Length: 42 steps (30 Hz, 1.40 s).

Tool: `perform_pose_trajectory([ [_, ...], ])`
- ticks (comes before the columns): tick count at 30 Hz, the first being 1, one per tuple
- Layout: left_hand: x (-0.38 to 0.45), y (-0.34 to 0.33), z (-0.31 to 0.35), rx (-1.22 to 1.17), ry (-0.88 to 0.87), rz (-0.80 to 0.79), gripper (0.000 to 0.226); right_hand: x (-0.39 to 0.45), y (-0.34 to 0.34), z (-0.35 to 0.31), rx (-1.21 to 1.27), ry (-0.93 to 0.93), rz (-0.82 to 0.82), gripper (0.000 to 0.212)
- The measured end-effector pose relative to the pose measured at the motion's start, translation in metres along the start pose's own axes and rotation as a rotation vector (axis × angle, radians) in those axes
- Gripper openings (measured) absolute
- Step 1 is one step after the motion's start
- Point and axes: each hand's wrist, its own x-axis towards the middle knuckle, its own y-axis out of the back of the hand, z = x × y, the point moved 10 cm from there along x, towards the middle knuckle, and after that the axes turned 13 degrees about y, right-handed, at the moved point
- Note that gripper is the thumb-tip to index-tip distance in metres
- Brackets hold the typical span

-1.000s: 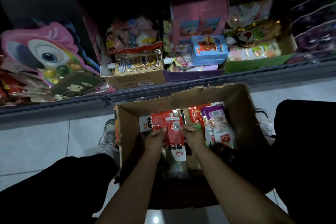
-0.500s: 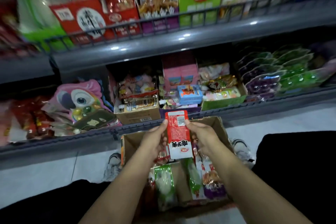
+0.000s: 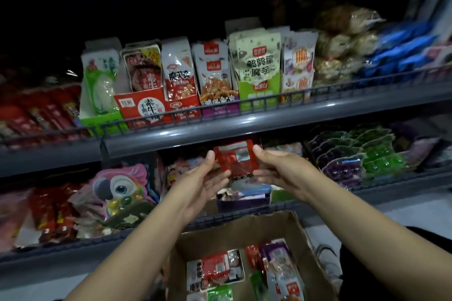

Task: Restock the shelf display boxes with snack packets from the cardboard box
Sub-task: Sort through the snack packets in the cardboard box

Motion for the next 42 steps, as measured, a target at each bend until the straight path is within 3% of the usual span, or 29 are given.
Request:
perform_pose_trajectory([
  [2, -0.003, -0.002, 0.008, -0.057, -0.026, -0.020, 0.053, 0.002, -0.005, -0.014, 0.017, 0.063, -0.071, 0.043],
  [5, -0.009, -0.009, 0.024, 0.000, -0.093, -0.024, 0.039, 0.004, -0.013, -0.031, 0.054, 0.157, -0.147, 0.051],
  [10, -0.016, -0.015, 0.051, 0.099, -0.213, -0.034, 0.027, 0.000, -0.023, -0.060, 0.029, 0.267, -0.167, 0.043],
  [14, -0.014, -0.018, 0.055, 0.152, -0.244, -0.030, 0.028, 0.001, -0.021, -0.065, -0.009, 0.351, -0.109, 0.031],
  [21, -0.008, -0.020, 0.064, 0.132, -0.292, -0.031, 0.056, -0.001, -0.021, -0.078, -0.095, 0.534, -0.010, 0.041],
  [25, -0.003, -0.017, 0.075, 0.122, -0.287, -0.047, 0.065, 0.000, -0.023, -0.097, -0.202, 0.644, 0.100, 0.058],
  [28, -0.001, -0.012, 0.090, 0.104, -0.328, -0.034, 0.053, 0.012, -0.030, -0.110, -0.155, 0.628, 0.113, 0.076],
  [32, 0.001, 0.000, 0.110, 0.118, -0.418, 0.043, 0.026, 0.037, -0.051, -0.132, -0.216, 0.582, 0.072, 0.067],
  [37, -0.008, 0.011, 0.140, 0.090, -0.571, 0.145, 0.023, 0.069, -0.079, -0.167, -0.380, 0.591, -0.011, 0.027],
  [42, -0.046, 0.020, 0.174, 0.646, -1.069, 0.632, 0.025, 0.097, -0.104, -0.213, -0.456, 0.726, 0.054, 0.013],
])
